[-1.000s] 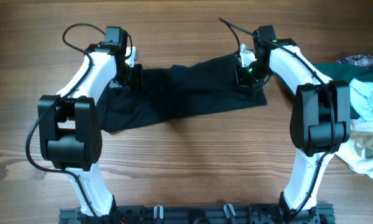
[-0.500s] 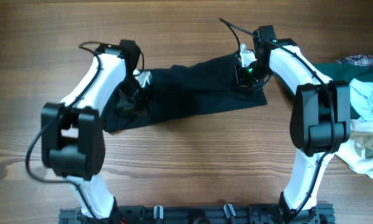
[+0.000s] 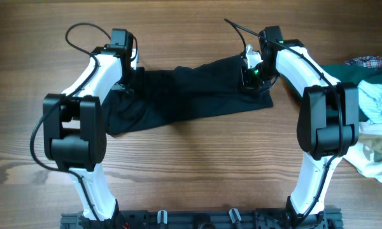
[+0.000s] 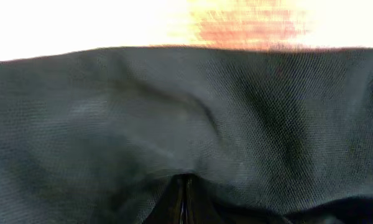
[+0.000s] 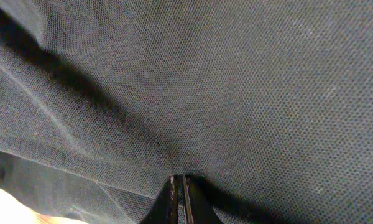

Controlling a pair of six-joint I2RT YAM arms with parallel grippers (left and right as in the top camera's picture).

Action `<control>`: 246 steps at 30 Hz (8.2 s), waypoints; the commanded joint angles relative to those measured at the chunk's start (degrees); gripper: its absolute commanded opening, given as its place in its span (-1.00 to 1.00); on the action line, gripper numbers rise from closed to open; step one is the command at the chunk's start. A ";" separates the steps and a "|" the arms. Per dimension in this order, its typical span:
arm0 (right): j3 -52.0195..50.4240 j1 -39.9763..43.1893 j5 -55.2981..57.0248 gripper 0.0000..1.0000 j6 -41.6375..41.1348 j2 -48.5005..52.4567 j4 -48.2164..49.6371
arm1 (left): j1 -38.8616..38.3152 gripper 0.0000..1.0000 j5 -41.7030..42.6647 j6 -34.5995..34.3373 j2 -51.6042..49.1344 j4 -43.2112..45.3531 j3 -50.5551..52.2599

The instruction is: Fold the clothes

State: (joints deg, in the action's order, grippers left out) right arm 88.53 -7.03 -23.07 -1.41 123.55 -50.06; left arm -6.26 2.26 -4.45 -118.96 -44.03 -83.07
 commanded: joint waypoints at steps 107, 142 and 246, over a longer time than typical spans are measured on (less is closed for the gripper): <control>-14.36 4.28 4.48 -0.90 -13.46 -7.82 23.28 | 11.30 -0.80 -5.29 -6.25 1.40 -7.08 2.34; -13.42 -3.89 5.75 -0.76 -23.21 -1.01 40.96 | 9.20 -0.65 17.66 -7.96 51.76 -21.40 -8.09; 3.87 4.70 14.53 -0.91 -1.55 -26.56 -12.46 | 9.53 -0.32 17.57 -4.28 50.40 -16.74 -8.15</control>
State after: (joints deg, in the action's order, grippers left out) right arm 88.60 2.37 -13.39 -4.27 97.86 -61.69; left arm 3.11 19.00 -9.74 -69.71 -61.23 -90.52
